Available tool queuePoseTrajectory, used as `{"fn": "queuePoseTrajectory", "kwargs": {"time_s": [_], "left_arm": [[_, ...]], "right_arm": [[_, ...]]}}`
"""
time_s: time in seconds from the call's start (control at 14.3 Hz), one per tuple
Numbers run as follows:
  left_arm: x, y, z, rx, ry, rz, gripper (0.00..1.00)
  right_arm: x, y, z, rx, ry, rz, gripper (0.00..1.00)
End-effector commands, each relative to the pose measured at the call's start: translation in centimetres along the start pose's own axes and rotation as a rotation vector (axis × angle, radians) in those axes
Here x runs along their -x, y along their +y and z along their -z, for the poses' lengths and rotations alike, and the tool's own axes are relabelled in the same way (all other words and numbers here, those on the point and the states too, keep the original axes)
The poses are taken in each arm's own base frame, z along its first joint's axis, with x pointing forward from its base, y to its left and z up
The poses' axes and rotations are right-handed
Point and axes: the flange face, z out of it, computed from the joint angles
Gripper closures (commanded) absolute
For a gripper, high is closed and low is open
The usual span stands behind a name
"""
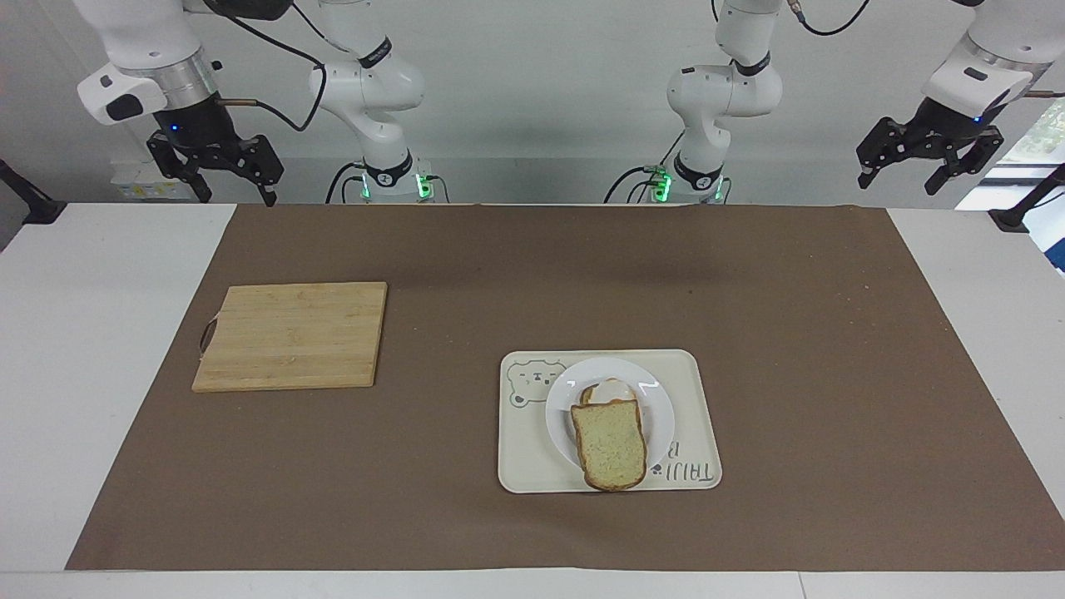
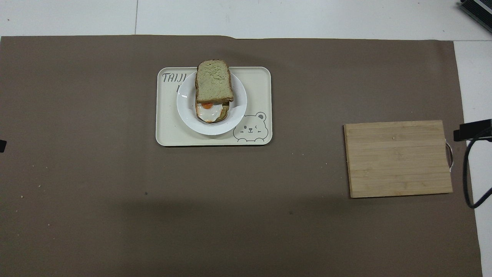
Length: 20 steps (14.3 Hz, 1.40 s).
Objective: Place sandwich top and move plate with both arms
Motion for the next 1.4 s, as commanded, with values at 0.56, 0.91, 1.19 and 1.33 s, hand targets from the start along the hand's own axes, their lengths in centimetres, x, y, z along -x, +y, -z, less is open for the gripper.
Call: {"fn": "queuePoseTrajectory", "kwargs": {"time_s": [0.56, 0.91, 1.19, 1.33], "left_arm": [[0.64, 0.88, -0.54, 0.038, -0.016, 0.01, 0.0], [1.04, 1.11, -0.79, 0.057, -0.018, 0.078, 0.0], [1.1, 0.89, -0.79, 0.057, -0.018, 0.078, 0.0], [0.99, 0.87, -0.67, 0.057, -0.01, 0.076, 0.0]], "right_arm": [[0.39, 0.11, 0.15, -0.011, 0.002, 0.004, 0.0], [0.34, 0.1, 0.07, -0.011, 0.0, 0.003, 0.0], [0.39, 0.11, 0.15, -0.011, 0.002, 0.003, 0.0], [0.34, 0.1, 0.07, -0.011, 0.0, 0.004, 0.0]]}}
